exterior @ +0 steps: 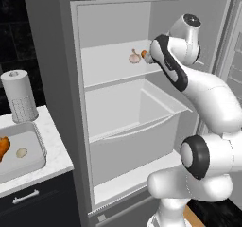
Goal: Place one garlic and one chicken drumstick in each tupperware on the nearby counter, to pack two identical lunches.
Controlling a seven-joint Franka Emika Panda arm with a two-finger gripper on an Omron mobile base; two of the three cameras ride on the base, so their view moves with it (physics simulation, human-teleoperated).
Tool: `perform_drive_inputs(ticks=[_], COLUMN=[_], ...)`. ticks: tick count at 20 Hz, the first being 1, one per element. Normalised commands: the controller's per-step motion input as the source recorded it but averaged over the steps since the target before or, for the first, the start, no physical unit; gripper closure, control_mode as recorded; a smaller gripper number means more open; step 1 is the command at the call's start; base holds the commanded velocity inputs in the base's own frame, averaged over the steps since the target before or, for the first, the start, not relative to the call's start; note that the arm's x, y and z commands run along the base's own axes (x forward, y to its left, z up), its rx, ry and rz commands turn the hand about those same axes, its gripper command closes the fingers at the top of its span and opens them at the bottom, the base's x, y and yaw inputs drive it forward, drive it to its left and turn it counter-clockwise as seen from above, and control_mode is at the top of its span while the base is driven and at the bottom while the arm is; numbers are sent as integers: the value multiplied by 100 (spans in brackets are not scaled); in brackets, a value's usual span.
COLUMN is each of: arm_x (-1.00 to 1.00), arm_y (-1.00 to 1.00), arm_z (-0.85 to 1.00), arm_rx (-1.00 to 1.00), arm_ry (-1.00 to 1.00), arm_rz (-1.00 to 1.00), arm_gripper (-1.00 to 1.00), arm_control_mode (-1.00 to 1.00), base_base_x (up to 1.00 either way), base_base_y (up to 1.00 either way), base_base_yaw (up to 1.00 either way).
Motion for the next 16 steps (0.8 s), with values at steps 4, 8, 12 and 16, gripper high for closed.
perform_drive_inputs(ticks=[4,8,12,16], arm_x=[49,21,13,38], arm_y=[1,14,10,11], arm_z=[-23,-40,-23,-46], arm_rx=[-1,0,0,0], arm_ry=[38,17,0,-5], arm_rz=[2,0,0,0], arm_gripper=[-100,-100,-100,-100], arm_control_mode=[-100,-100,-100,-100], base_base_x=[0,0,0,0], base_base_y=[0,0,0,0], base_base_yaw=[0,0,0,0])
